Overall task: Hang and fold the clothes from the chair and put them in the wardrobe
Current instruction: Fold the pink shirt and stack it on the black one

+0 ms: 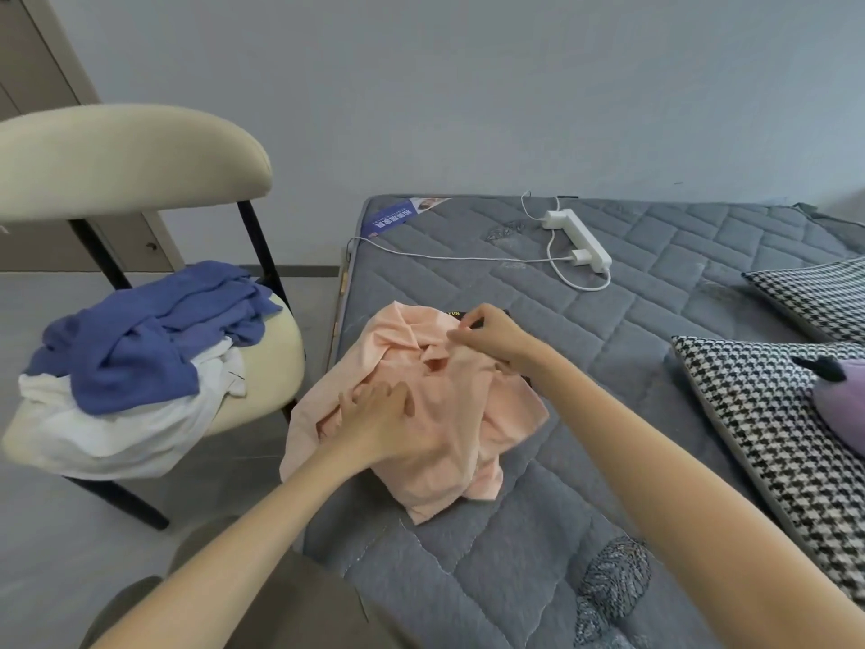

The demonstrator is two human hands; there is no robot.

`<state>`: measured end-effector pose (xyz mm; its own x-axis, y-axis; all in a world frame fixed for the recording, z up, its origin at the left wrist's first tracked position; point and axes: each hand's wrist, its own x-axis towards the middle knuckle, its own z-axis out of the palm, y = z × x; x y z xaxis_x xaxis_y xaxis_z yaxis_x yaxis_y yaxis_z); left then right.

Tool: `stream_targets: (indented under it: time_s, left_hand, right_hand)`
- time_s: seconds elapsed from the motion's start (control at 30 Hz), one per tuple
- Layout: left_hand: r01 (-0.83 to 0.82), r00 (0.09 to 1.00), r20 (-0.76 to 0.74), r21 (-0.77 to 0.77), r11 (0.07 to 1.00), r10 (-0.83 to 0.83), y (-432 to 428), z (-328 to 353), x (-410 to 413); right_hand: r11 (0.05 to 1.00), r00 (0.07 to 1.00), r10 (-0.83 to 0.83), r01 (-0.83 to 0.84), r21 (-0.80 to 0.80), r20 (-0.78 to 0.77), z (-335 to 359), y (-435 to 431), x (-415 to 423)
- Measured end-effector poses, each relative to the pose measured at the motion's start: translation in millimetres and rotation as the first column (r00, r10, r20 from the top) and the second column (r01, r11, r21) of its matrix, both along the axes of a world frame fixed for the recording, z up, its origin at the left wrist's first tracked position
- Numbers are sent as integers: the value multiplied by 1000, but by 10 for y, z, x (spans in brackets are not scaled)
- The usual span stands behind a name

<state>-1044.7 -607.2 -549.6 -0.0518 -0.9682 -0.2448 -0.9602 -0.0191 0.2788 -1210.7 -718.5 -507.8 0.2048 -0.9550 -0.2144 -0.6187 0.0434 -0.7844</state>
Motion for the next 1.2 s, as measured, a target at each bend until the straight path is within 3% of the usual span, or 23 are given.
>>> stream_targets:
  time_s: [0.07, 0.17, 0.3, 0.37, 0.47, 0.53, 0.6, 0.73, 0.87, 0.97, 1.03, 1.1, 1.17, 1.2]
  left_hand:
    - [30, 994, -109, 104, 994, -18, 19, -48, -52]
    - [-74, 931, -358, 17, 997, 75, 146, -84, -125]
    - [-131, 946, -310, -93, 987, 96, 147, -32, -203]
    - [-176, 957, -242, -54, 983, 158, 84, 41, -186]
    - [-232, 908, -344, 61, 971, 239, 13, 36, -81]
    - [-261, 798, -532, 118, 958, 283, -24, 100, 25]
    - [-326, 591, -721, 198, 924, 363, -98, 227, 187]
    - [-437, 228, -851, 344, 831, 472, -188, 539, 534]
    - [-450, -44, -885, 432, 781, 464, -171, 618, 756]
    - [-460, -241, -876, 481, 746, 417, -127, 594, 886]
    - [-469, -337, -857, 511, 721, 389, -80, 549, 956]
    - [-466, -403, -838, 535, 705, 369, -22, 501, 1018]
    - [-470, -383, -852, 513, 718, 357, 34, 455, 1072]
    - [-490, -310, -873, 486, 724, 376, 49, 407, 1092]
  right_hand:
    - [997, 984, -44, 31, 74, 175, 157, 0, 153]
    - [985, 945, -67, 11, 172, 320, 237, -17, 307]
    - [968, 889, -121, 7, 252, 441, 231, -10, 383]
    - [950, 842, -154, -17, 312, 516, 230, -4, 370]
    - [951, 815, -236, 82, 298, 530, 180, -28, 315]
    - [944, 838, -318, 234, 234, 443, 117, -56, 223]
    - [917, 846, -398, 366, 157, 354, 33, -68, 79]
    - [887, 812, -446, 458, 63, 376, -130, -26, -90]
    - [950, 942, -168, 233, -206, 291, -122, 246, 41]
    - [951, 956, 256, -223, -214, 141, -202, 504, 160]
    - [896, 900, 426, -434, -100, -88, -358, 629, 224]
    - [882, 861, 429, -464, -78, -272, -565, 709, 275]
    - [878, 861, 400, -458, -138, -315, -707, 765, 330]
    - [879, 860, 394, -456, -142, -324, -736, 784, 351]
